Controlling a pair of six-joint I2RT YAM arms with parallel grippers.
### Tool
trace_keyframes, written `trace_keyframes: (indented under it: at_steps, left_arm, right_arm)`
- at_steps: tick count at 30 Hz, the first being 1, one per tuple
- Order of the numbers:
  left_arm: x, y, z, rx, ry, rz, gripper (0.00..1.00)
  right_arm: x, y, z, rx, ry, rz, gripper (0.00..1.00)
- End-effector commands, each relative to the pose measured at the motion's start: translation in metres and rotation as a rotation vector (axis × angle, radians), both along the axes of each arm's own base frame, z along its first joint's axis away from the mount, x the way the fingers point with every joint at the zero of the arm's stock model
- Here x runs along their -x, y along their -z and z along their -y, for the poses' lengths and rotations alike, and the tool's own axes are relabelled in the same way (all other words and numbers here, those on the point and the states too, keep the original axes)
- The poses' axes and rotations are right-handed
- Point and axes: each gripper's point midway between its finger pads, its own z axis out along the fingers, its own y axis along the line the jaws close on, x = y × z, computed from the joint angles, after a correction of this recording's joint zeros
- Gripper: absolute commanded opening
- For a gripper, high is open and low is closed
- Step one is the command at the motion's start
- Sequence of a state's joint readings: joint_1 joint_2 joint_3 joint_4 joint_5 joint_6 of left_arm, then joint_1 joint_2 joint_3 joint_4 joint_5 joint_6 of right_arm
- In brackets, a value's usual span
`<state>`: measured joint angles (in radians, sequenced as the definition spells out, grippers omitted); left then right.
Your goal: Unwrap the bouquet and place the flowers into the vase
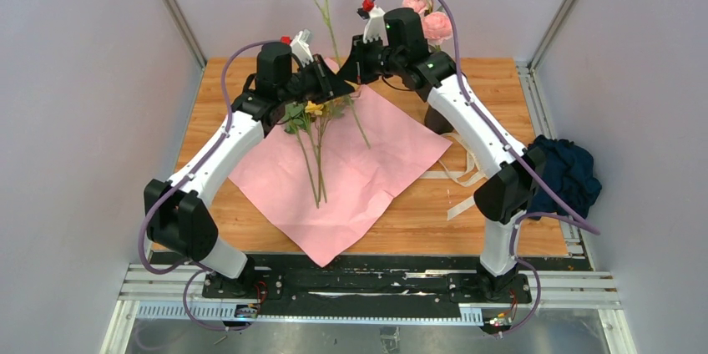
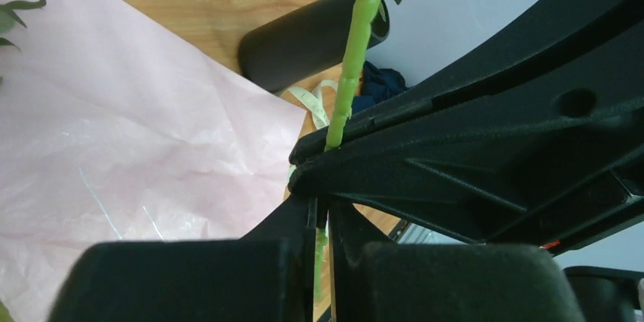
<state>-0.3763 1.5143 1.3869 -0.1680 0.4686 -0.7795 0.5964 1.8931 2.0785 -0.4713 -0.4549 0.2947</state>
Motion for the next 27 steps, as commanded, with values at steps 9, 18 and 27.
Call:
trace_keyframes:
  at_steps: [9,18,27]
  left_arm:
    - [-0.002,-0.021,-0.015,-0.153,0.014,0.164,0.00]
    - [0.026,-0.034,-0.019,-0.272,0.064,0.219,0.00]
    - [0.049,-0.036,-0.003,-0.307,0.140,0.244,0.00]
  right_arm:
    - [0.047,-0.024,-0.004,-0.016,-0.123,-0.001,0.12]
    - [0.025,-0.050,-0.003,-0.057,-0.116,0.038,0.39]
    - [0.005,-0.060,-0.009,-0.091,-0.109,0.068,0.56]
